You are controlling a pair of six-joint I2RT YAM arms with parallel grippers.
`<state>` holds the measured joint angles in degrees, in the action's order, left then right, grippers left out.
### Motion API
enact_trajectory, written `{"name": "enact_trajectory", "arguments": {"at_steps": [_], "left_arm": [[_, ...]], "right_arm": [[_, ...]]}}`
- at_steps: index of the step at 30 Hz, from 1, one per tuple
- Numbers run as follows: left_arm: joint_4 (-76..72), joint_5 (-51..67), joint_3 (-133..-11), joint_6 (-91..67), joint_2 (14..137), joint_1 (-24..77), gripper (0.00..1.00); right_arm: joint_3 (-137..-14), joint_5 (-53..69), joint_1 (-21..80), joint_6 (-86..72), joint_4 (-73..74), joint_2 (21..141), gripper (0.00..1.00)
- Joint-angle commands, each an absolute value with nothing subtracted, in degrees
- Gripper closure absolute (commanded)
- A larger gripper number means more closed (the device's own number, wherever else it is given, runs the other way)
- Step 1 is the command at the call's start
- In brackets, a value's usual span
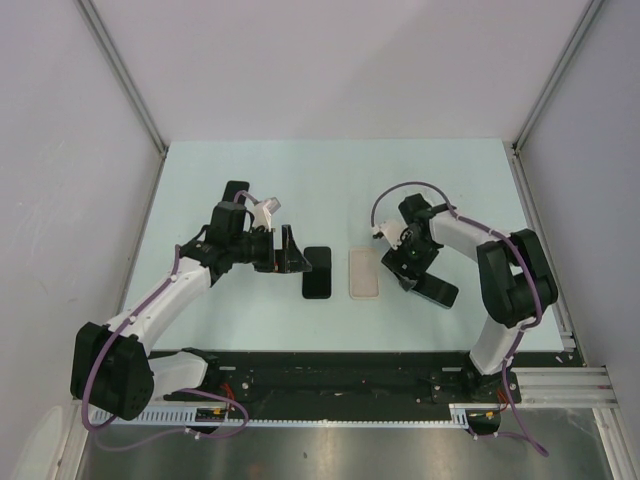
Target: Put the phone into the phone case
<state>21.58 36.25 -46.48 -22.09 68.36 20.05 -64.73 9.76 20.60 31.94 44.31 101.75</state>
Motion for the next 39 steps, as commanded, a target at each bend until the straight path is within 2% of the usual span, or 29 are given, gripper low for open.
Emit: {"name": "enact_trajectory", "arguments": {"at_steps": [1,5,10,23,26,28,29,30,32,35,39], "left_arm": [[20.4,37.5,-46.1,-22.2,67.3,19.7,0.03],[20.3,37.5,-46.2,-22.2,67.2,19.7,0.03],[20.4,37.5,-46.1,-22.1,67.1,19.7,0.03],[20.4,37.4,-46.1,-22.1,66.7,19.7,0.03],[20.4,37.4,-46.1,-22.2,66.5,19.7,0.03],[20.4,37.4,-46.1,-22.2,66.5,19.7,0.03],[20.4,37.4,-46.1,-22.2,66.4,19.7,0.03],[20.3,37.4,-46.1,-22.2,66.4,19.7,0.02],[20.2,37.4,-46.1,-22.3,66.4,19.7,0.02],[20.3,37.5,-46.1,-22.3,66.4,19.7,0.03],[20.2,37.7,-46.1,-22.3,66.2,19.7,0.03]], "right_arm": [[-62.8,10.2,23.5,43.3,45.4,97.8,0.30],[-60.5,6.7,23.7,47.0,44.5,97.1,0.29],[-58.3,4.7,25.1,47.9,41.2,95.4,0.20],[-58.4,3.8,26.1,37.1,39.5,87.0,0.15],[-59.8,2.2,25.8,27.5,37.5,86.2,0.22],[-60.8,1.6,26.0,20.4,36.7,84.8,0.38],[-61.4,1.1,25.9,13.2,35.0,84.0,0.48],[-61.6,0.0,25.9,7.2,33.7,82.5,0.77],[-62.4,-2.6,24.3,-7.4,34.0,81.6,0.97],[-62.3,4.4,20.6,-19.3,38.0,81.1,1.00],[-59.2,1.5,22.9,-34.1,40.3,78.8,1.00]]}}
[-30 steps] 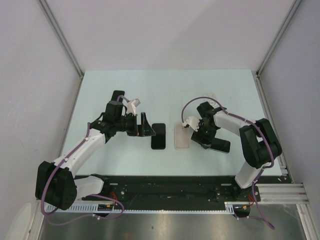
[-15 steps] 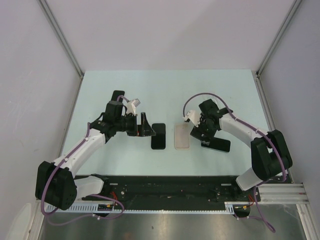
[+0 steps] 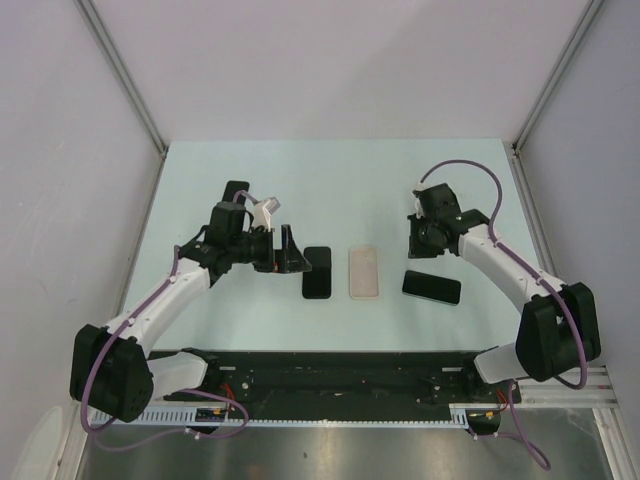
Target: Put the phone into the phone case
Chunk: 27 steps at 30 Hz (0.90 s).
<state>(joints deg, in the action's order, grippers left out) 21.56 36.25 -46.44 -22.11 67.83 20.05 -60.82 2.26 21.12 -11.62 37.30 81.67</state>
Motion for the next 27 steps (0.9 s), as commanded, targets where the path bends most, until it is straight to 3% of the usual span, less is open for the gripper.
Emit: {"name": "enact_trajectory", "arguments": {"at_steps": [1,11,17,27], "left_arm": [[20.2,37.7,-46.1,-22.4,66.0,19.7,0.03],[20.2,37.7,-46.1,-22.5,65.6,19.7,0.03],[20.1,37.7,-46.0,-22.5,65.7,19.7,0.03],[20.0,37.9,-46.0,-22.5,66.0,19.7,0.03]], "right_arm": [[-58.0,-2.9,23.5,-37.2,40.4,76.3,1.00],[-48.1,-17.2,22.2,-65.6,54.7,71.6,1.00],[-40.1,-13.3,13.0,-65.6,51.2,71.3,1.00],[-38.3,-18.8,11.3,-66.4,50.8,73.9,1.00]]}}
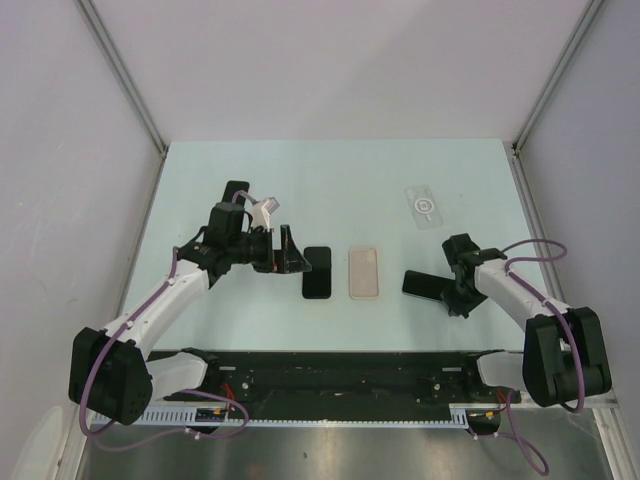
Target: Put the phone into the phone case
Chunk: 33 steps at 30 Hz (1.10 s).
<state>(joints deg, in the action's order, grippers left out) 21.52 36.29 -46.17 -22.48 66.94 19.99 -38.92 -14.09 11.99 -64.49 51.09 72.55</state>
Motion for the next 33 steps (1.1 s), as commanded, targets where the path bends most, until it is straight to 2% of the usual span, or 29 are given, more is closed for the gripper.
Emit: {"name": "enact_trajectory", "arguments": {"at_steps": [1,12,19,24,33], "left_arm": [[20.0,37.7,-46.0,-22.5,66.0,19.7,0.03],[20.0,37.6,-46.0,-22.5,66.1,19.7,0.03],[20.1,37.3,-46.0,-22.3,66.1,19.6,0.03],[20.2,37.4,-46.0,-22.3,66.2,19.6,0.03],[20.4,36.8,-46.1,-22.1,65.6,19.6,0.02]], "right_arm": [[-38.2,-19.3,11.3,-66.1,50.2,74.4,1.00],[-38.3,-24.3,10.2,-61.9,42.8,78.6,1.00],[-39.0,-24.5,7.4,-55.7,32.8,81.5,1.00],[-42.5,-20.6,4.0,-49.4,25.9,85.7,1.00],[-50.7,-17.1,5.6,-44.7,20.2,96.3,1.00]]}}
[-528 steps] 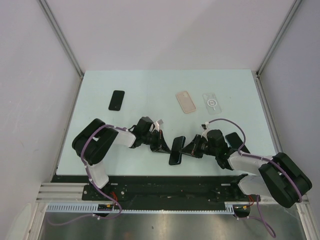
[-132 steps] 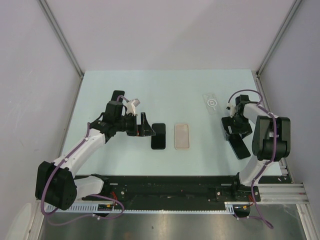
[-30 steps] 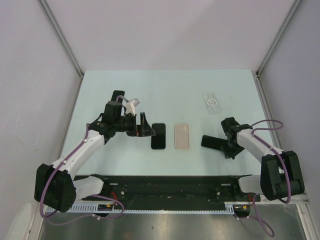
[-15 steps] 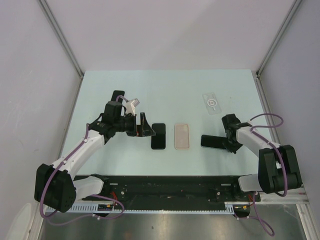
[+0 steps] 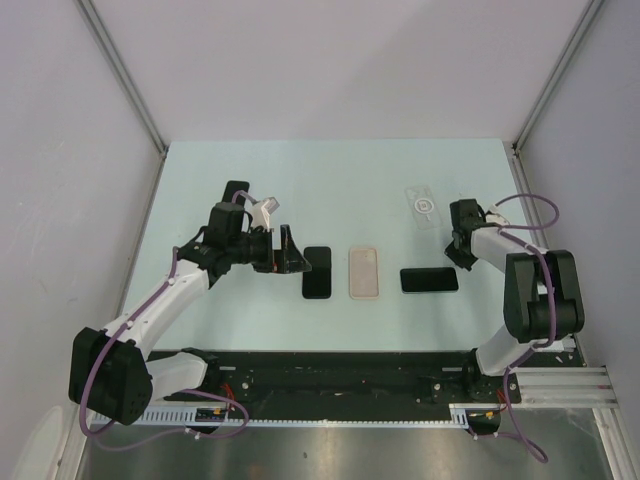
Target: Put the phone into the phone case
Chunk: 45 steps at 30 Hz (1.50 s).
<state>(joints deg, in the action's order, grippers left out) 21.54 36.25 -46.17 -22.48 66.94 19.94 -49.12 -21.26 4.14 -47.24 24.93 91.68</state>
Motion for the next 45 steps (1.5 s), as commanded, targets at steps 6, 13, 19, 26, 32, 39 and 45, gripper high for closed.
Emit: {"name": "enact_trajectory", "arguments": {"at_steps": [6,13,19,26,32,39,45], "left_arm": [[20.5,37.1,-46.1,-22.2,66.0,19.7,0.02],[20.3,37.2,-46.1,-22.2,65.5,19.6,0.02],[20.3,37.3,-46.1,-22.2,65.3,19.6,0.02],[20.2,37.5,-45.9,-22.3,65.2,19.7,0.02],[20.0,37.6,-45.9,-22.4,65.3,19.6,0.02],[20.0,37.7,-45.9,-22.3,65.4,19.6,0.02],[20.0,37.8,-45.9,-22.4,65.6,19.6,0.02]], "right_arm": [[-56.9,-24.6,7.6,-46.7,27.9,95.5,0.94],[-57.8,-26.5,6.1,-54.8,42.4,87.5,1.00],[-50.6,-23.6,8.5,-59.2,45.2,81.9,1.00],[-43.6,-22.2,10.1,-64.1,43.3,78.8,1.00],[-41.7,-23.5,12.0,-66.4,43.2,79.2,1.00],[-41.0,-23.8,12.1,-64.3,38.3,80.7,1.00],[-41.0,-23.1,12.3,-59.9,31.0,83.1,1.00]]}}
